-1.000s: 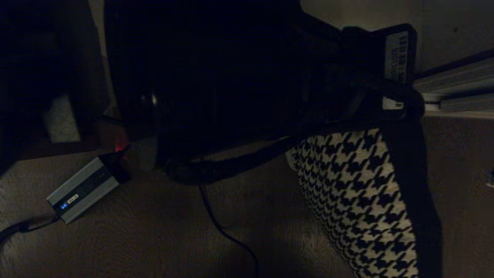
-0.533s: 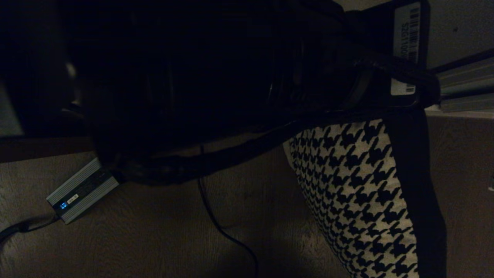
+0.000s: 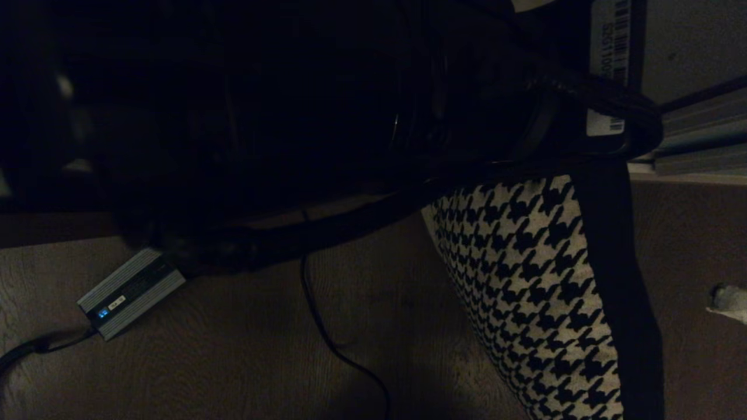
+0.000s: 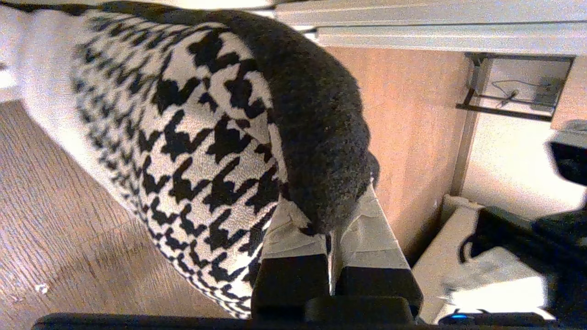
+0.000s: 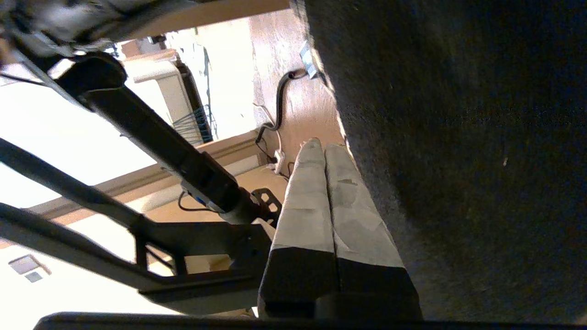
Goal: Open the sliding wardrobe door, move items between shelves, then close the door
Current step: Place the pillow on the higher shelf
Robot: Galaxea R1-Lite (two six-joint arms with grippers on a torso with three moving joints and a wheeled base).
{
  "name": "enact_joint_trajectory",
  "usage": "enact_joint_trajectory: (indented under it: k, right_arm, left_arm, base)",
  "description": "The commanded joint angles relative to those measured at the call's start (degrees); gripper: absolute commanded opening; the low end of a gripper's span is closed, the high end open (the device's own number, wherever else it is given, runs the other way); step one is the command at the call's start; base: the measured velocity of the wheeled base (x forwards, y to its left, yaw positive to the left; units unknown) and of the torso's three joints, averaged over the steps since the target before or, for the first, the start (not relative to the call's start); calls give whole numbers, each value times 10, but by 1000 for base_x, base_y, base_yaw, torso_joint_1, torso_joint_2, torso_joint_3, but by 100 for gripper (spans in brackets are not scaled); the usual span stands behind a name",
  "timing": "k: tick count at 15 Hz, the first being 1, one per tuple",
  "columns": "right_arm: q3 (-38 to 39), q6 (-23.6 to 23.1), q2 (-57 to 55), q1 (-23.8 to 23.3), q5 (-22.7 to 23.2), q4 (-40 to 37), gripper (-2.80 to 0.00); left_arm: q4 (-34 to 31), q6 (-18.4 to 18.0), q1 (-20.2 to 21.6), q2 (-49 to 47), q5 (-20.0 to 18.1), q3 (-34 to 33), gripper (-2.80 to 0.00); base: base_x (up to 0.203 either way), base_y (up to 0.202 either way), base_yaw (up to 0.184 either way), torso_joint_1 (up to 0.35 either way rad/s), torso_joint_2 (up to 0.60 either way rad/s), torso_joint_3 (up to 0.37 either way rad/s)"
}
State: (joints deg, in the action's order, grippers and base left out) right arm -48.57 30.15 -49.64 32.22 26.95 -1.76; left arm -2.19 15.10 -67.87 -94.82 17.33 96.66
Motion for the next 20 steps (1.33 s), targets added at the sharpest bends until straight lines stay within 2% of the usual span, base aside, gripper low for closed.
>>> enact_joint_trajectory:
  k: [1,11,14,17,20]
  right_arm:
    - [5,2,-10,-1,2,0,-280]
    - [29,2,-7,-2,1,2,-280]
    - [71,3,-14,-2,1,54,-280]
    - [96,38,-18,-17,1,99,-280]
    - [103,40,-15,-34,1,111,-280]
  left_arm:
    - [0,0,-2,3,1,-2,-280]
    - [0,0,-13,18,0,-1,-280]
    - [-1,5,-14,28,0,-14,-280]
    - [-8,4,-13,37,0,-16,-280]
    - [-1,5,-12,38,0,-25,-280]
  base:
    - [0,0,0,1,-2,178]
    - [0,0,0,1,3,202]
    - [0,0,0,1,4,200]
    - [0,0,0,3,2,207]
    - [0,0,0,2,3,200]
